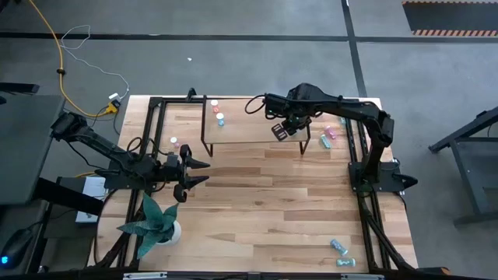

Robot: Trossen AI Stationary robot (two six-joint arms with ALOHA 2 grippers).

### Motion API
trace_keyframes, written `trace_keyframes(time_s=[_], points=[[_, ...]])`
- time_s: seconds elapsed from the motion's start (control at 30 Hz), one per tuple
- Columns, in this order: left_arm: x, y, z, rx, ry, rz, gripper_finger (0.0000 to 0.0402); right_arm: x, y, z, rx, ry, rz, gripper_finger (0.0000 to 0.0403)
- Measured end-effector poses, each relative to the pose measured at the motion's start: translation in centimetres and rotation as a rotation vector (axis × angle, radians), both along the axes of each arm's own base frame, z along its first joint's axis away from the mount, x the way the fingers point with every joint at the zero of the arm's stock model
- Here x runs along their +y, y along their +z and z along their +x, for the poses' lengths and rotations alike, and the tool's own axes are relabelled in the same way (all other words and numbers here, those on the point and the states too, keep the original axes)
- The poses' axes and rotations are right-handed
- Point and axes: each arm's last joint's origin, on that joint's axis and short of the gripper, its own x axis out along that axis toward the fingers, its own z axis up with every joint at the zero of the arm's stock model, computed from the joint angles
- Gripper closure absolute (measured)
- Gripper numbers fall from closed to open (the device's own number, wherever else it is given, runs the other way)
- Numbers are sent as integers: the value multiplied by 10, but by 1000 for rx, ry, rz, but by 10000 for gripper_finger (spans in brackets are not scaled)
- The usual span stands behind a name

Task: Pick and place medicine bottles onto shelf by color
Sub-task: Put the green pill bottle on the shelf, then adjust the shelf on the table

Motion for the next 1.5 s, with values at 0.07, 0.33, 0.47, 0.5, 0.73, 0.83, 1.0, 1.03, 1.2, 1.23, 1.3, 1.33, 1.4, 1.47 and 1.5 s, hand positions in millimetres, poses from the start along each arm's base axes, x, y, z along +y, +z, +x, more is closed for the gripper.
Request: trace_keyframes(time_s=[0.07, 0.33, 0.47, 0.5, 0.73, 0.83, 1.0, 1.03, 1.2, 1.23, 1.3, 1.33, 1.4, 1.47, 1.5], points=[[0, 0, 0, 0, 0, 0, 212, -1, 0, -1, 3, -4, -1, 293], [0, 0, 0, 0, 0, 0, 212, -1, 0, -1, 7, 8, -6, 293], [0, 0, 0, 0, 0, 0, 212, -1, 0, -1, 7, 9, -6, 293], [0, 0, 0, 0, 0, 0, 212, -1, 0, -1, 7, 8, -6, 293], [0, 0, 0, 0, 0, 0, 212, -1, 0, -1, 7, 15, -5, 290], [0, 0, 0, 0, 0, 0, 212, -1, -1, -1, 10, 23, -4, 275], [0, 0, 0, 0, 0, 0, 212, -1, -1, -1, 11, 30, -2, 226], [0, 0, 0, 0, 0, 0, 212, -1, -1, -1, 13, 36, -3, 215], [0, 0, 0, 0, 0, 0, 212, -1, -1, -1, 21, 75, -4, 172], [0, 0, 0, 0, 0, 1, 212, -1, -1, -1, 23, 84, -4, 166], [0, 0, 0, 0, 0, 3, 212, -1, 0, -1, 24, 98, -4, 160], [0, 0, 0, 0, 0, 1, 212, -1, 0, -1, 25, 106, -4, 159], [0, 0, 0, 0, 0, 1, 212, -1, 2, -2, 23, 123, -5, 158], [0, 0, 0, 0, 0, 1, 212, 0, 4, -4, 17, 136, -9, 158], [0, 0, 0, 0, 0, 1, 212, 0, 6, -5, 12, 145, -11, 158]])
